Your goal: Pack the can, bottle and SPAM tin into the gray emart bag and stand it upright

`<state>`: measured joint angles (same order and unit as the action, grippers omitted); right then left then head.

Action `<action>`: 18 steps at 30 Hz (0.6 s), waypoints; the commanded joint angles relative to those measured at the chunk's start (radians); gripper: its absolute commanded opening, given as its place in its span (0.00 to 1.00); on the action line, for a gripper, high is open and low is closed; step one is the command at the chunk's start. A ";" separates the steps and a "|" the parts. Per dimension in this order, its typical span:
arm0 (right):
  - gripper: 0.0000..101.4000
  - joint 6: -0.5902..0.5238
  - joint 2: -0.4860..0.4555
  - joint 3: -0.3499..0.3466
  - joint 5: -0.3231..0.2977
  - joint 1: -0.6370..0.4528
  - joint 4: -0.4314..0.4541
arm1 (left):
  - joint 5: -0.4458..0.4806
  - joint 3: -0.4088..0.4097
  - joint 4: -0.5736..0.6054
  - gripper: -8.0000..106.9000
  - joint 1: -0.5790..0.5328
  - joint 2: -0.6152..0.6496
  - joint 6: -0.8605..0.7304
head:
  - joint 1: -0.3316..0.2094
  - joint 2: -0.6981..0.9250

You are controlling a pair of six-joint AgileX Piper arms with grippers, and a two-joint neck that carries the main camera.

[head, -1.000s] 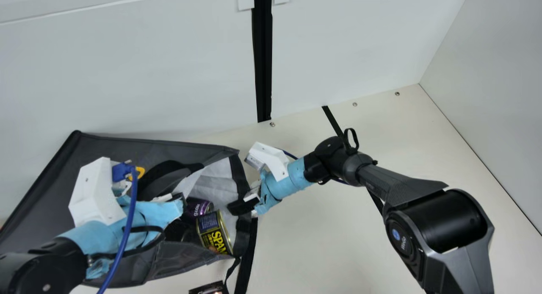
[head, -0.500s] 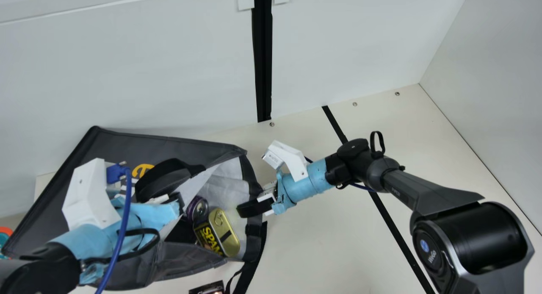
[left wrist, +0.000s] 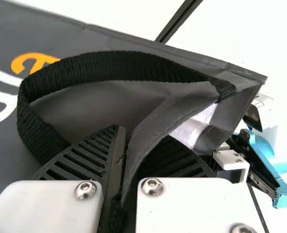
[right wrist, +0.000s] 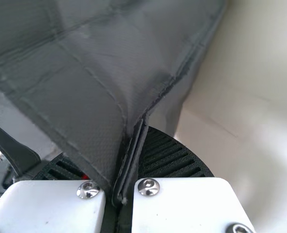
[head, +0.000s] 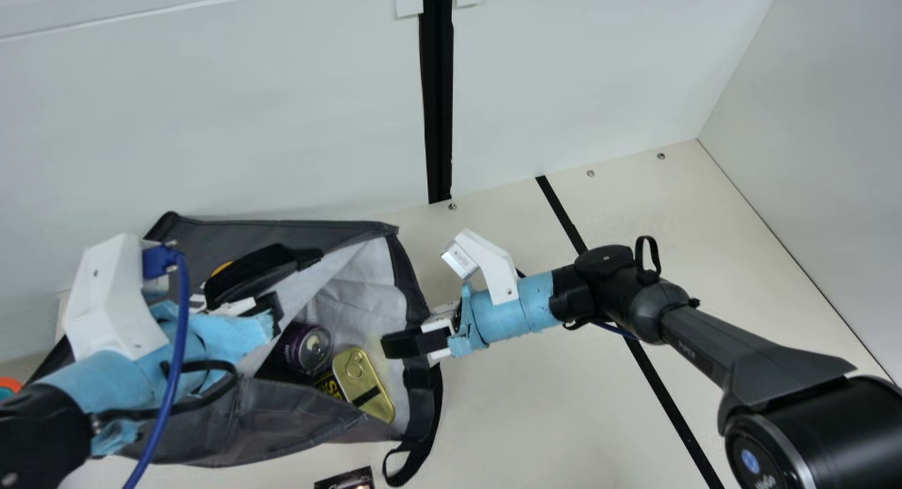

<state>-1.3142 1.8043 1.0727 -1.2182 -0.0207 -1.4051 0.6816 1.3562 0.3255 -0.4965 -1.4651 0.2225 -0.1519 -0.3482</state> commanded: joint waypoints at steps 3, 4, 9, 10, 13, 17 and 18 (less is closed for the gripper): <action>0.00 0.031 -0.050 -0.017 -0.002 0.008 -0.044 | 0.009 0.020 0.009 0.00 0.004 0.007 -0.033 | -0.023 -0.001; 0.00 0.041 -0.064 -0.021 -0.002 0.011 -0.053 | 0.009 0.023 0.014 0.00 0.005 0.010 -0.043 | -0.023 -0.001; 0.00 0.082 -0.127 -0.041 -0.002 0.021 -0.094 | 0.008 0.042 0.037 0.00 0.006 0.021 -0.091 | -0.023 -0.001; 0.00 0.092 -0.139 -0.044 -0.002 0.022 -0.100 | 0.007 0.045 0.042 0.00 0.006 0.023 -0.101 | -0.023 -0.001; 0.00 0.114 -0.177 -0.052 -0.002 0.025 -0.116 | 0.002 0.055 0.055 0.00 0.003 0.030 -0.130 | -0.023 -0.001; 0.00 0.137 -0.229 -0.063 -0.002 0.027 -0.137 | -0.003 0.067 0.069 0.00 -0.002 0.040 -0.162 | -0.023 -0.001; 0.00 0.142 -0.242 -0.066 -0.002 0.028 -0.143 | -0.005 0.068 0.071 0.00 -0.003 0.043 -0.168 | -0.023 -0.001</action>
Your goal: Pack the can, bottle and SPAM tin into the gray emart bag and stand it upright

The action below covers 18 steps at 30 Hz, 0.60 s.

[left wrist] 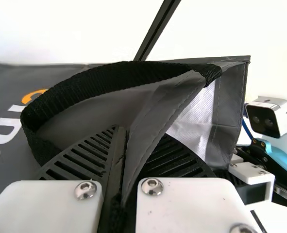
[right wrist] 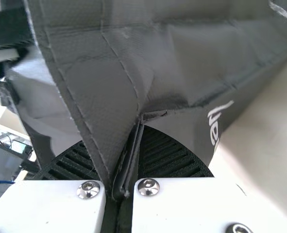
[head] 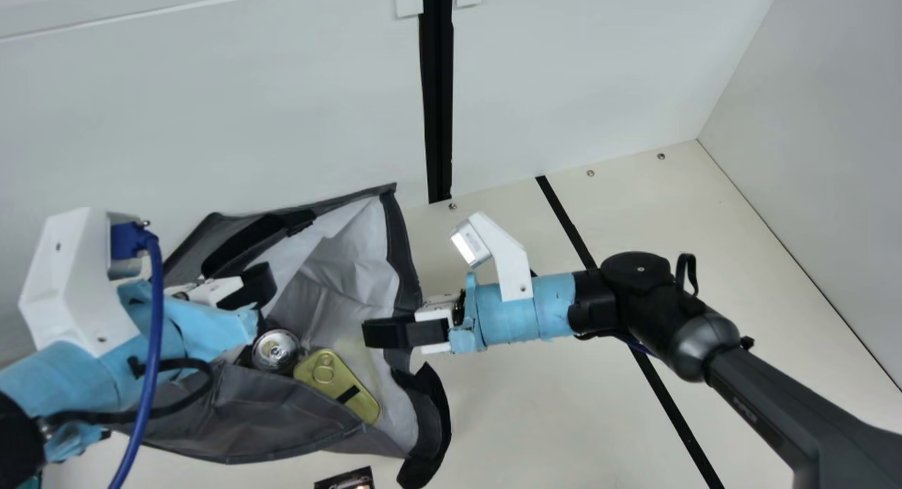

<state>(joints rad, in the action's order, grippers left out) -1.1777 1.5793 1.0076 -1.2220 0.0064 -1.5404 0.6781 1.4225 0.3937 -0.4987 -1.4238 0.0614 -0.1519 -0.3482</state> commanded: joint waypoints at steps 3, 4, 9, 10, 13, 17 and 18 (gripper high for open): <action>0.00 0.027 -0.058 -0.005 0.002 0.002 -0.023 | -0.003 0.007 0.008 0.00 -0.006 0.013 -0.023 | -0.023 -0.001; 0.00 0.034 -0.071 -0.006 0.002 0.002 -0.028 | -0.003 0.009 0.008 0.00 -0.007 0.016 -0.027 | -0.023 -0.001; 0.00 0.067 -0.138 -0.011 0.002 0.003 -0.055 | -0.001 0.015 0.007 0.00 -0.017 0.036 -0.042 | -0.023 -0.001; 0.00 0.075 -0.152 -0.011 0.002 0.002 -0.060 | 0.000 0.016 0.005 0.00 -0.020 0.041 -0.044 | -0.023 -0.001; 0.00 0.098 -0.189 -0.009 0.002 0.000 -0.073 | 0.006 0.023 0.003 0.00 -0.027 0.053 -0.052 | -0.023 -0.001; 0.00 0.129 -0.238 -0.007 0.002 -0.007 -0.090 | 0.022 0.041 -0.004 0.00 -0.037 0.066 -0.063 | -0.023 -0.001; 0.00 0.137 -0.250 -0.006 0.002 -0.010 -0.094 | 0.028 0.047 -0.007 0.00 -0.039 0.069 -0.064 | -0.023 -0.001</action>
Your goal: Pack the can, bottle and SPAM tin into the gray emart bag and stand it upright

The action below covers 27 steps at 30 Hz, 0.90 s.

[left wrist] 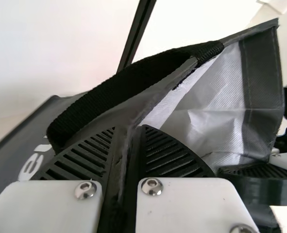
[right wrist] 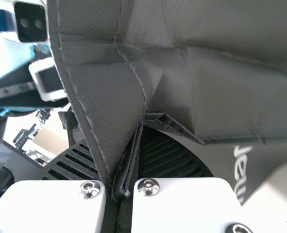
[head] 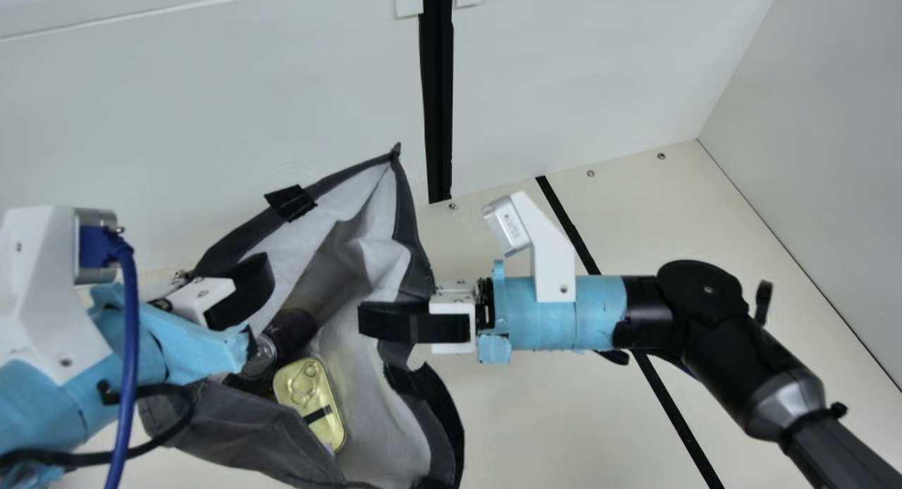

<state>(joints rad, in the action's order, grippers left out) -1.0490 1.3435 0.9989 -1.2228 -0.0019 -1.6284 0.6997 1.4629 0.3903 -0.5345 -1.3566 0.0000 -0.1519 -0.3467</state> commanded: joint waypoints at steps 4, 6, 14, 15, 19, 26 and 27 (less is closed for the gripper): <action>0.00 0.038 -0.060 0.006 0.003 -0.012 -0.022 | 0.031 0.037 -0.022 0.00 -0.014 0.016 -0.004 | -0.023 -0.002; 0.00 0.054 -0.083 0.010 0.003 -0.018 -0.030 | 0.049 0.055 -0.033 0.00 -0.019 0.022 -0.003 | -0.023 -0.002; 0.00 0.124 -0.172 0.028 0.003 -0.048 -0.062 | 0.145 0.155 -0.059 0.00 -0.038 0.030 -0.012 | -0.023 -0.002; 0.00 0.134 -0.183 0.031 0.003 -0.053 -0.066 | 0.160 0.170 -0.060 0.00 -0.041 0.028 -0.015 | -0.023 -0.002; 0.00 0.178 -0.223 0.045 0.003 -0.079 -0.076 | 0.225 0.234 -0.054 0.00 -0.051 0.017 -0.031 | -0.023 -0.002; 0.00 0.257 -0.280 0.063 0.003 -0.141 -0.058 | 0.349 0.341 -0.022 0.00 -0.059 -0.009 -0.055 | -0.023 -0.002; 0.00 0.268 -0.287 0.063 0.003 -0.152 -0.052 | 0.368 0.355 -0.014 0.00 -0.059 -0.013 -0.055 | -0.023 -0.002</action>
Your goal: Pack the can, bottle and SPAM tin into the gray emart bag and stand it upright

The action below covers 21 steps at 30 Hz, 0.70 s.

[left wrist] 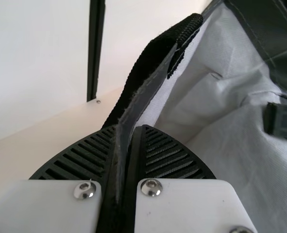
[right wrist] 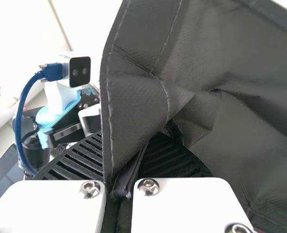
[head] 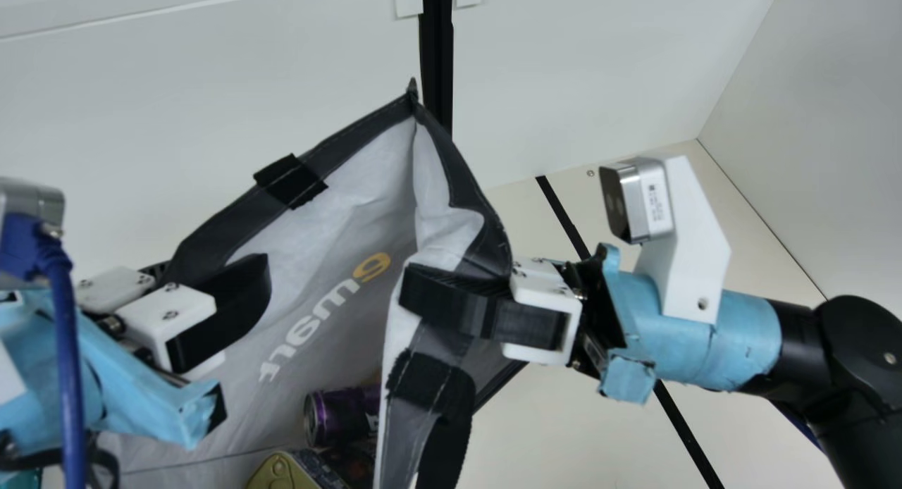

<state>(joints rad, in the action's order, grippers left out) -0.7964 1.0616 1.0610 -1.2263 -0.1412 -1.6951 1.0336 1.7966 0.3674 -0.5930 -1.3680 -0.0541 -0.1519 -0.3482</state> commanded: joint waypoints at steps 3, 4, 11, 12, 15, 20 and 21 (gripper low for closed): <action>0.00 0.046 -0.023 -0.002 0.006 -0.046 0.034 | 0.088 0.059 0.031 0.00 0.003 -0.014 0.001 | -0.023 -0.001; 0.00 0.054 -0.028 -0.003 0.006 -0.056 0.039 | 0.105 0.071 0.038 0.00 0.005 -0.018 0.002 | -0.023 -0.001; 0.00 0.089 -0.056 -0.019 0.006 -0.091 0.067 | 0.185 0.129 0.075 0.00 0.015 -0.039 0.004 | -0.023 -0.001; 0.00 0.090 -0.060 -0.020 0.006 -0.092 0.068 | 0.186 0.128 0.077 0.00 0.013 -0.040 0.003 | -0.023 -0.001; 0.00 0.094 -0.068 -0.020 0.006 -0.092 0.070 | 0.186 0.121 0.082 0.00 0.003 -0.039 0.002 | -0.023 -0.001; 0.00 0.098 -0.079 -0.009 0.006 -0.086 0.066 | 0.186 0.110 0.080 0.00 -0.020 -0.038 0.002 | -0.023 -0.001; 0.00 0.098 -0.082 -0.006 0.006 -0.083 0.066 | 0.186 0.109 0.077 0.00 -0.024 -0.038 0.003 | -0.023 -0.001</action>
<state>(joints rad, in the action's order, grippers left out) -0.6972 0.9815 1.0527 -1.2205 -0.2273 -1.6257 1.2194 1.9061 0.4468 -0.6126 -1.4062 -0.0519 -0.1519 -0.3467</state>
